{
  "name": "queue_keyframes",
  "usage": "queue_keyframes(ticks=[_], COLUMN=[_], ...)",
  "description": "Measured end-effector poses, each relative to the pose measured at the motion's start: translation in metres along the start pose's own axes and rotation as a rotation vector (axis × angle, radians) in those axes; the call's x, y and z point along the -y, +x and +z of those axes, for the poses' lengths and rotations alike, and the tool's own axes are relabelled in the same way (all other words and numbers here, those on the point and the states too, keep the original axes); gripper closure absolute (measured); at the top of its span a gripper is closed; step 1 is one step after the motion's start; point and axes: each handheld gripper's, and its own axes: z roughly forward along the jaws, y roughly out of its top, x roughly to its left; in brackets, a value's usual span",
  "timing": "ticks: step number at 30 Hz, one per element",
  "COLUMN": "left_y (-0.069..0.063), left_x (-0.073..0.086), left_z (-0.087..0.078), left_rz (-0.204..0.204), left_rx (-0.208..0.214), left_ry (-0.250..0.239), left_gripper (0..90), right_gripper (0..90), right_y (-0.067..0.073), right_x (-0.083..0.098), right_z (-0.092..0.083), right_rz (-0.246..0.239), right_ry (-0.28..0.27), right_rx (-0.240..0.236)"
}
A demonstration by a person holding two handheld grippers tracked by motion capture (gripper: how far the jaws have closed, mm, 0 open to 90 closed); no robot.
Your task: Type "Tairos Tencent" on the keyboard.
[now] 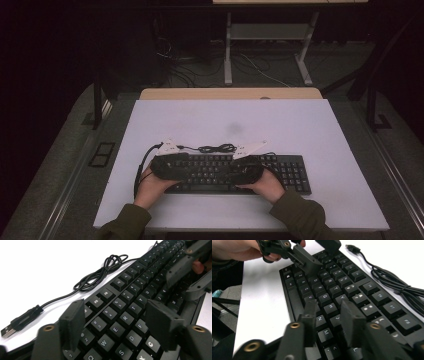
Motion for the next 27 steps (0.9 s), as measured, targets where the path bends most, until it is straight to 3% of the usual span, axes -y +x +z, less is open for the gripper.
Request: queue_keyframes(ticks=[3, 18, 27], left_y=[-0.002, -0.012, -0.016], left_x=[-0.002, -0.01, -0.01], left_z=[0.002, 0.016, 0.028], left_rz=[0.007, 0.046, 0.077], left_rx=[0.014, 0.07, 0.076], left_ry=[0.001, 0.023, 0.066], left_gripper=[42.4, 86.8, 89.1], right_gripper=[52.4, 29.2, 24.8], right_y=[-0.002, -0.01, -0.014], right_x=[0.001, 0.008, 0.012], right_z=[-0.003, -0.021, -0.028], right_rz=[0.002, 0.026, 0.038], right_ry=[-0.01, -0.055, -0.082], right_rx=[0.007, 0.055, 0.084])
